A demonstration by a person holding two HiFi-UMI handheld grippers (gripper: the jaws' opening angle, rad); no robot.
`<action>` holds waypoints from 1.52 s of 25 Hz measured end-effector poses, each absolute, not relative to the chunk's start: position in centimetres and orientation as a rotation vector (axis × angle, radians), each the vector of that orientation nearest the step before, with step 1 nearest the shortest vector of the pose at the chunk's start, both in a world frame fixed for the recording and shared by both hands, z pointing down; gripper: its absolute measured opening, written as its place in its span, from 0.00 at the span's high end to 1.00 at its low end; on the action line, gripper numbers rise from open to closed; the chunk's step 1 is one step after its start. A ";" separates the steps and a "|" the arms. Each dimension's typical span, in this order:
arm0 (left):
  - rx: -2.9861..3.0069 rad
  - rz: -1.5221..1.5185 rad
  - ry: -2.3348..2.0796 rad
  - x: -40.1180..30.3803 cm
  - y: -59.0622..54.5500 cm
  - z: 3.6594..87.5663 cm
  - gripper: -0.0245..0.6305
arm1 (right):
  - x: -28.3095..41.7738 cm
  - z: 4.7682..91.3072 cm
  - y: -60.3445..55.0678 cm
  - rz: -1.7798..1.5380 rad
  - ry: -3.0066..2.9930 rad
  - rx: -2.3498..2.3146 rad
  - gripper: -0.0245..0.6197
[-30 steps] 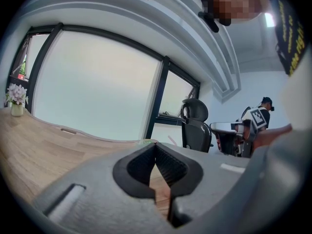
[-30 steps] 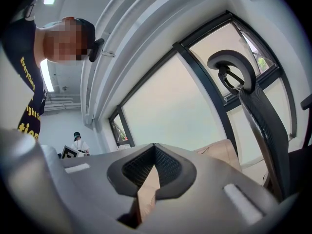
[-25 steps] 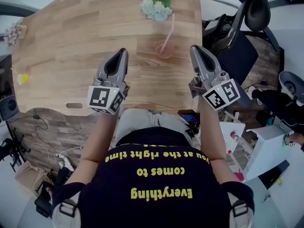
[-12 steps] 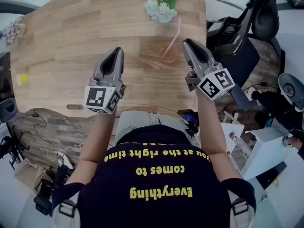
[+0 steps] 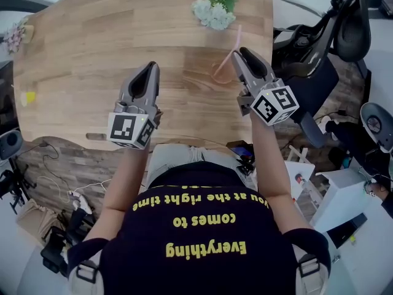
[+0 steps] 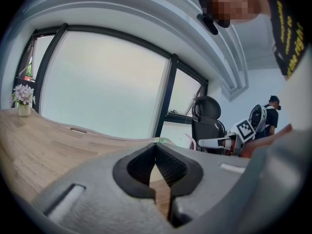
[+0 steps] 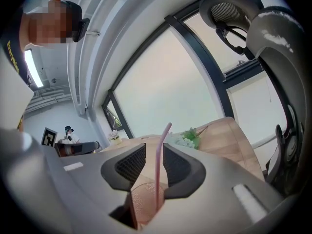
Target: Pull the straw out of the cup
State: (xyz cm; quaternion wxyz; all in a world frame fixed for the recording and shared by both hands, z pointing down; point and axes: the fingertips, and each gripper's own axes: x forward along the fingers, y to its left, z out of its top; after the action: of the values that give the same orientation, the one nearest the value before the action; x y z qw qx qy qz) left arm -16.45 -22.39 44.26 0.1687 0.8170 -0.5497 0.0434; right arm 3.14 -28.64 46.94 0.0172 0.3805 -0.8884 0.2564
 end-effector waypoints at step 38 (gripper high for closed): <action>2.331 0.116 -1.573 -16.1 -21.4 43.8 0.96 | 2.8 42.6 -28.3 0.722 -2.869 1.202 0.91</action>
State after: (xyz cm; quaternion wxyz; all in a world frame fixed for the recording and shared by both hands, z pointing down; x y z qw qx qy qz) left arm -16.05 -21.36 43.78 0.1629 0.8172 -0.5514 0.0407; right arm 2.77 -28.32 42.63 -0.0258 0.3762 -0.8982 0.2260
